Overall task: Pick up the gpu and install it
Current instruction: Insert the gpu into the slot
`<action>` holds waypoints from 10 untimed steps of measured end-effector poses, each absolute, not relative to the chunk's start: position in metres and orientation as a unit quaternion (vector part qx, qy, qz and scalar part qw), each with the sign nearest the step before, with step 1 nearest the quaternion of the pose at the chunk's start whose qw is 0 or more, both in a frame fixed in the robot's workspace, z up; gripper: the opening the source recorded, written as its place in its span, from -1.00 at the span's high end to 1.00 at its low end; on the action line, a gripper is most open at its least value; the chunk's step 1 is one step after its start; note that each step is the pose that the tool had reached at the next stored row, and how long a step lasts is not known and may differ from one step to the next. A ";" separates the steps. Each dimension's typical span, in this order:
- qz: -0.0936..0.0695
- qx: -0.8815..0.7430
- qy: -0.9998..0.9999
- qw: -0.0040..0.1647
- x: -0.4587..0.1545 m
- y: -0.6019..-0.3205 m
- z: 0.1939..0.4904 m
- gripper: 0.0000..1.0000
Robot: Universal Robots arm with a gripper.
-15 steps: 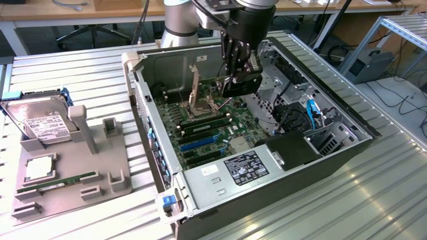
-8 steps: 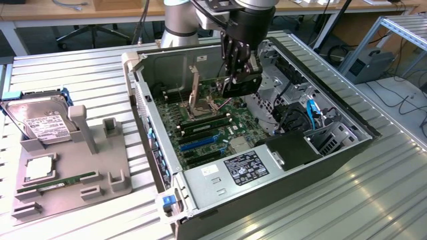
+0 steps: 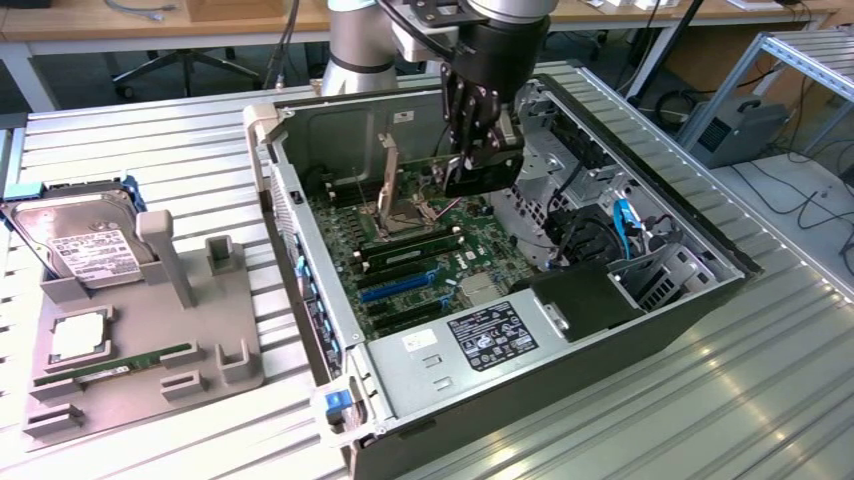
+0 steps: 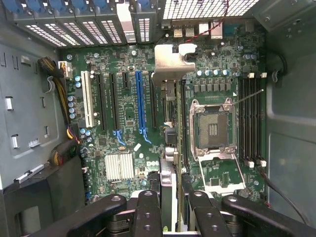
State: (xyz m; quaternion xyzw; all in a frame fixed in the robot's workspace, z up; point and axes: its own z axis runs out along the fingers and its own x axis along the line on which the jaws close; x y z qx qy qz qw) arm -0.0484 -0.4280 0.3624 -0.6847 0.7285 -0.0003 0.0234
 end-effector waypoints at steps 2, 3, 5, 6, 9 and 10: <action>0.000 -0.685 0.728 0.023 -0.048 -0.428 0.362 0.47; 0.000 -0.685 0.728 0.023 -0.048 -0.428 0.361 0.47; 0.000 -0.685 0.728 0.023 -0.048 -0.428 0.361 0.47; 0.000 -0.685 0.728 0.023 -0.048 -0.428 0.361 0.47; 0.000 -0.685 0.728 0.023 -0.048 -0.428 0.360 0.47; 0.000 -0.685 0.728 0.023 -0.048 -0.428 0.360 0.47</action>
